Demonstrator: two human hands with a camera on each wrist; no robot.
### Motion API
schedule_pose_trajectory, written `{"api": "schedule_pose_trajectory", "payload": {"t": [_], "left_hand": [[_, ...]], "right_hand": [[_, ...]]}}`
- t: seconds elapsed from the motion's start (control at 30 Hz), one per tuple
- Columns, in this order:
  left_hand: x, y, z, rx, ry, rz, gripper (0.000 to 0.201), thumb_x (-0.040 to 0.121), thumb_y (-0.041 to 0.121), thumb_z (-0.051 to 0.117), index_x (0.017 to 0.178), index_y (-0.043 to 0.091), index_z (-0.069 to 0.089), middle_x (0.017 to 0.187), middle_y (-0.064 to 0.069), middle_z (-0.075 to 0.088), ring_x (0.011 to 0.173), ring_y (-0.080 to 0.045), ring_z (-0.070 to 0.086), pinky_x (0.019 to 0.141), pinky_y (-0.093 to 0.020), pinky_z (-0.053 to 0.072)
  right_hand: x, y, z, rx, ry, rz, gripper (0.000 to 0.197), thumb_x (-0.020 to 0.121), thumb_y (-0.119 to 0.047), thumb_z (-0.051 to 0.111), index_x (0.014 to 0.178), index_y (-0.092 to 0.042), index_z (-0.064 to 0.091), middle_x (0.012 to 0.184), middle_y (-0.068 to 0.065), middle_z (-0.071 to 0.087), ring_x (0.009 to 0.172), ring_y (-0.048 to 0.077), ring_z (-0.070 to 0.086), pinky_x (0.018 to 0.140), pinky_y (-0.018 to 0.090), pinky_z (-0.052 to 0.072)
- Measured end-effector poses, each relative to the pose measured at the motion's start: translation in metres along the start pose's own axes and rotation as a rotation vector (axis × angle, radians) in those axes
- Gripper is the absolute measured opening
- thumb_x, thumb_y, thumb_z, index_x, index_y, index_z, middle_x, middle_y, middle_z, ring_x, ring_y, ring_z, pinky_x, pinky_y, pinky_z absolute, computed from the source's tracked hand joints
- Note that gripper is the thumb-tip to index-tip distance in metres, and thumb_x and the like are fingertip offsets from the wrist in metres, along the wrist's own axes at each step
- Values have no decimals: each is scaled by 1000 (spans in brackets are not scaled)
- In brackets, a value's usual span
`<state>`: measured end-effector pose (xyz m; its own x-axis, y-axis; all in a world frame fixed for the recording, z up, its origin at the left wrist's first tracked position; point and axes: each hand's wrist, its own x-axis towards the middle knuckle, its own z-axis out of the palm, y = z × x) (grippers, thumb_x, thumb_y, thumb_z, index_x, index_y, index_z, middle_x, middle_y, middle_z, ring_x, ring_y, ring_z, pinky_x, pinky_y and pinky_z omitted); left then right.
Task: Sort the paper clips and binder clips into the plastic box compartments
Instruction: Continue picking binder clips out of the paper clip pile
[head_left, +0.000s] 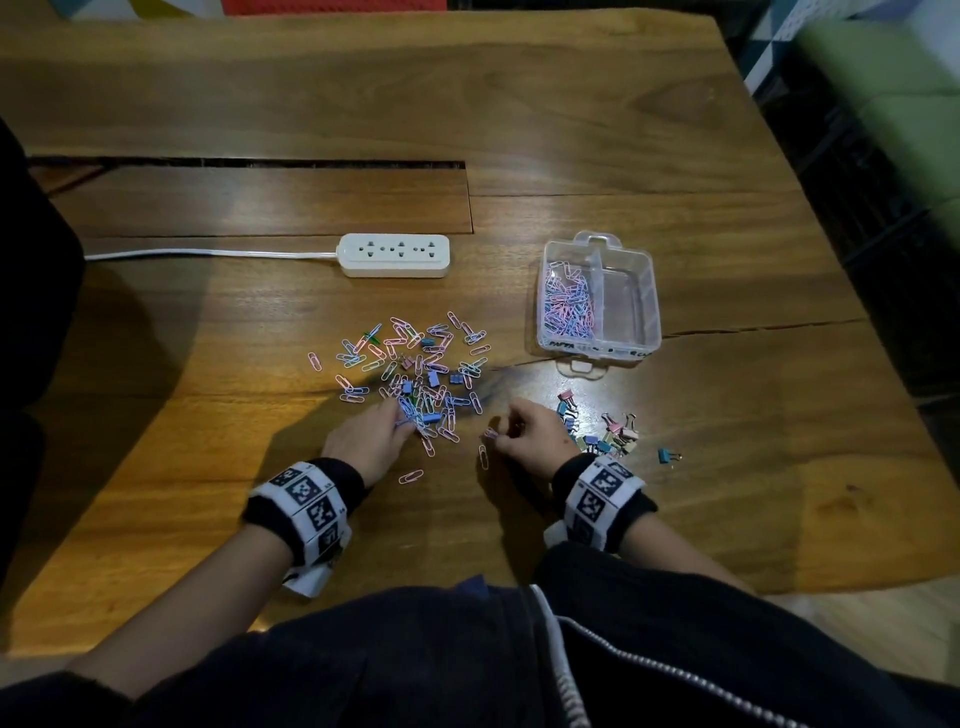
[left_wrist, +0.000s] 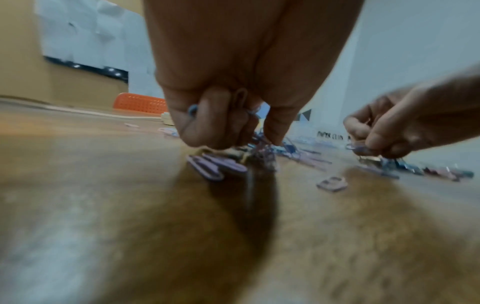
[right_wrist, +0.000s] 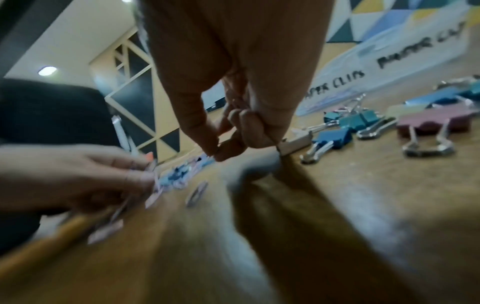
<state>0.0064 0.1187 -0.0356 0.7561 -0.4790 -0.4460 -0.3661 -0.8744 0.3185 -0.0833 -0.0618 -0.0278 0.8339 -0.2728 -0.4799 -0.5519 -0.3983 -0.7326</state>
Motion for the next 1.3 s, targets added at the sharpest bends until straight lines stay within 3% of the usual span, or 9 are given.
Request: {"api": "schedule_pose_trajectory", "payload": {"t": [0.13, 0.33, 0.43, 0.57, 0.8, 0.93, 1.07, 1.2, 1.3], "left_hand": [[0, -2, -7, -309, -93, -19, 18, 98, 30, 33, 92, 16, 43, 86, -1, 47, 82, -17, 46, 70, -25, 37], [1, -6, -21, -919, -231, -138, 24, 99, 26, 30, 81, 16, 41, 68, 2, 38, 54, -9, 35, 45, -18, 32], [2, -9, -23, -1303, -229, -150, 28, 95, 17, 30, 71, 15, 43, 65, -1, 41, 39, -4, 37, 32, -12, 26], [0, -6, -24, -1408, -202, -190, 32, 94, 26, 28, 68, 16, 43, 62, 0, 44, 37, -6, 35, 33, -10, 24], [3, 4, -26, -888, -99, -210, 29, 99, 25, 31, 83, 15, 53, 67, 3, 46, 52, -10, 36, 45, -19, 29], [6, 5, -19, -461, 24, -163, 34, 100, 30, 26, 99, 10, 53, 83, -2, 51, 78, -16, 48, 74, -29, 40], [6, 13, -13, 11, -38, -169, 49, 89, 58, 35, 101, 12, 48, 78, 0, 52, 66, -13, 47, 60, -25, 41], [8, 18, -6, 246, -64, -147, 82, 75, 69, 49, 129, 9, 38, 121, -9, 55, 107, -22, 57, 81, -33, 51], [9, 20, -4, 269, -34, -55, 53, 89, 53, 42, 119, 9, 44, 112, -8, 58, 99, -22, 58, 79, -31, 50]], "right_hand": [[7, -11, -12, 488, -47, 118, 22, 84, 6, 46, 93, -10, 59, 73, -1, 52, 58, 9, 45, 47, 12, 39], [20, -37, -16, 896, -97, 236, 28, 87, -3, 29, 67, -7, 49, 65, 4, 44, 55, 14, 40, 49, 21, 31], [32, -45, -8, 627, -17, 227, 29, 91, -24, 43, 65, -13, 49, 63, -1, 43, 56, 12, 39, 52, 22, 32], [48, -50, 17, -12, 67, 182, 35, 77, -45, 64, 81, -12, 51, 77, 2, 51, 67, 15, 48, 58, 26, 42], [51, -56, 33, -377, 90, 114, 44, 74, -35, 70, 101, -4, 55, 108, 12, 53, 94, 24, 54, 77, 32, 49], [39, -45, 28, -469, 22, 18, 32, 83, -17, 59, 111, -3, 51, 120, 14, 46, 105, 24, 47, 92, 33, 45], [23, -25, 22, -528, 18, -106, 26, 86, 0, 49, 112, -3, 48, 118, 13, 45, 107, 24, 45, 93, 29, 39], [16, -12, 16, -350, 105, -104, 17, 88, -10, 50, 105, -7, 47, 113, 11, 49, 94, 17, 45, 81, 24, 35], [15, -11, 14, -294, 123, -101, 37, 82, -27, 62, 111, -11, 46, 117, 8, 47, 101, 18, 46, 90, 28, 40]]}}
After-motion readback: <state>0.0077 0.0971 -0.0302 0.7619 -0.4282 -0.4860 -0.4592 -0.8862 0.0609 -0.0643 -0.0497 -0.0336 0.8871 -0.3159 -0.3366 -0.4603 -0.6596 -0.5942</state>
